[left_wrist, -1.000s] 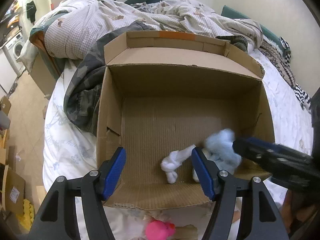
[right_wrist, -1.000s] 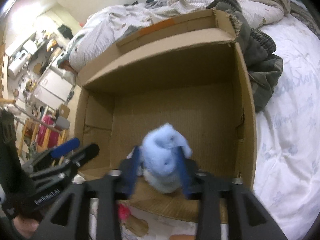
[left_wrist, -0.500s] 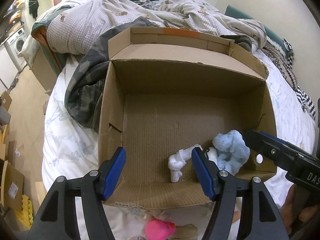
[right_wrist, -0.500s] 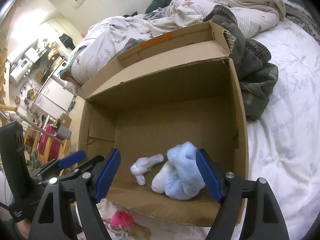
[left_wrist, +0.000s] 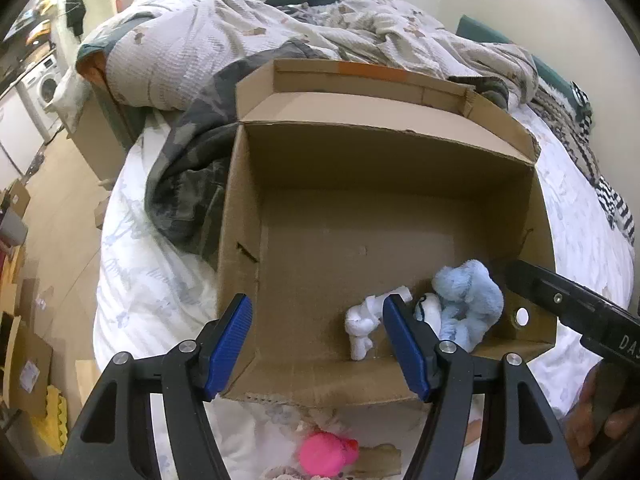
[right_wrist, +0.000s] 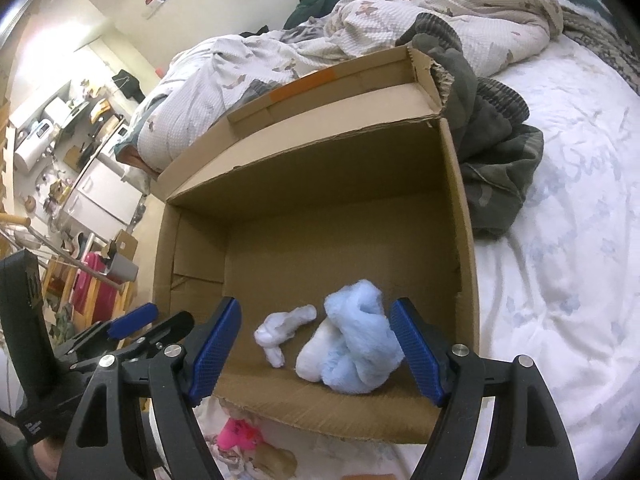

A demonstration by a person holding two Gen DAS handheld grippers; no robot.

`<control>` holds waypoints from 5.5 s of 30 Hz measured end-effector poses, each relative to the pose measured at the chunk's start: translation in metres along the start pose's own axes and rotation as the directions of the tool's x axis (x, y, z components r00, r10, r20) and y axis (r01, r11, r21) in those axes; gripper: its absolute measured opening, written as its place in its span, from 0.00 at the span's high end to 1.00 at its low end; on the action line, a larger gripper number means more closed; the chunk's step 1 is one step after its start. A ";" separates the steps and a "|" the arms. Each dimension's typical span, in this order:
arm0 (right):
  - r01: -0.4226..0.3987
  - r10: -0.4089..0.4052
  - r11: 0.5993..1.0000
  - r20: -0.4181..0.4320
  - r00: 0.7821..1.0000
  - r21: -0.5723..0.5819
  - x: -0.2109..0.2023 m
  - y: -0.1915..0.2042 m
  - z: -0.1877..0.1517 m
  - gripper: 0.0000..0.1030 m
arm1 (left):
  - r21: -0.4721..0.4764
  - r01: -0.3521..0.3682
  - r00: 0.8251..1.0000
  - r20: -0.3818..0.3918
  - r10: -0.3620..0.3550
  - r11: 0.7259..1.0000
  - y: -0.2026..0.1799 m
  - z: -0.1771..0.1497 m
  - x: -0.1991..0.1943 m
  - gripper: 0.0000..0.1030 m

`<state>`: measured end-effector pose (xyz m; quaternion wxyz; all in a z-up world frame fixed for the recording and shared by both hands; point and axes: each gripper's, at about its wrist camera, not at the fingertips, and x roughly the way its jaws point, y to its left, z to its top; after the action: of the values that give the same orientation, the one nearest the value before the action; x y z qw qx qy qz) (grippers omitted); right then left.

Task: Organize soft objects
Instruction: 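Withdraw both tools from the box toward the remaining items, then grasp the lace scrunchie with the left tool while the right tool grasps the tan cylinder, then carry the scrunchie and tan cylinder into the box and open both tools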

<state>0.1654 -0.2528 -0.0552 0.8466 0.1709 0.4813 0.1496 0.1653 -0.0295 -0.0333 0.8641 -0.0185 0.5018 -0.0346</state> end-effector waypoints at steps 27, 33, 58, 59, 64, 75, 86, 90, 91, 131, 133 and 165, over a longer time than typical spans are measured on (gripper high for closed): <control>0.064 -0.064 0.998 0.012 0.998 0.009 -0.047 -0.007 -0.041 0.20 | -0.102 -0.044 0.999 0.013 0.046 0.994 0.041 -0.039 -0.043 0.37; 0.045 -0.044 0.999 -0.020 0.999 0.029 -0.051 -0.008 -0.058 0.20 | -0.166 -0.059 0.998 -0.023 0.055 0.984 0.059 -0.052 -0.042 0.37; 0.081 -0.074 0.996 -0.153 0.985 0.044 -0.027 -0.007 -0.076 0.20 | -0.127 0.071 0.924 -0.366 -0.113 0.989 0.035 -0.095 0.004 0.89; 0.086 -0.078 0.995 -0.166 0.983 0.045 -0.025 -0.008 -0.077 0.20 | -0.120 0.074 0.932 -0.346 -0.112 0.990 0.034 -0.093 -0.002 0.89; 0.122 -0.097 0.991 -0.327 0.940 0.056 0.001 -0.019 -0.090 0.20 | -0.043 0.038 0.982 -0.186 -0.045 0.998 0.028 -0.072 -0.036 0.89; 0.195 -0.205 0.978 -0.504 0.839 -0.073 0.049 -0.013 -0.118 0.43 | -0.050 0.014 0.980 -0.196 -0.024 0.999 0.029 -0.070 -0.029 0.89; 0.103 -0.138 0.989 -0.391 0.910 -0.110 0.031 0.009 -0.106 0.91 | -0.090 0.008 0.980 -0.198 -0.026 0.996 0.035 -0.071 -0.028 0.89; 0.038 -0.065 0.996 -0.347 0.936 -0.082 0.018 0.015 -0.098 0.91 | -0.094 0.007 0.981 -0.193 -0.025 0.996 0.035 -0.071 -0.028 0.89; 0.031 -0.059 0.996 -0.345 0.937 -0.085 0.018 0.013 -0.100 0.91 | -0.094 0.007 0.981 -0.194 -0.025 0.996 0.035 -0.071 -0.028 0.89; -0.042 0.041 0.995 -0.010 0.999 -0.092 -0.026 0.014 -0.020 0.91 | 0.016 -0.051 0.990 0.136 0.049 0.999 0.004 0.025 -0.035 0.89; -0.051 0.048 0.997 -0.057 0.997 -0.061 -0.010 0.011 -0.021 0.91 | 0.003 -0.039 0.994 0.098 0.039 0.999 0.005 0.023 -0.021 0.89; -0.053 0.051 0.999 -0.168 0.984 -0.009 0.031 0.008 -0.015 0.91 | -0.028 0.070 0.997 -0.004 -0.071 0.997 0.000 0.010 0.017 0.64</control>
<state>0.1666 -0.2307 -0.0831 0.8001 0.1647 0.5451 0.1887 0.1826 -0.0309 -0.0428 0.8607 -0.0482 0.5035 -0.0581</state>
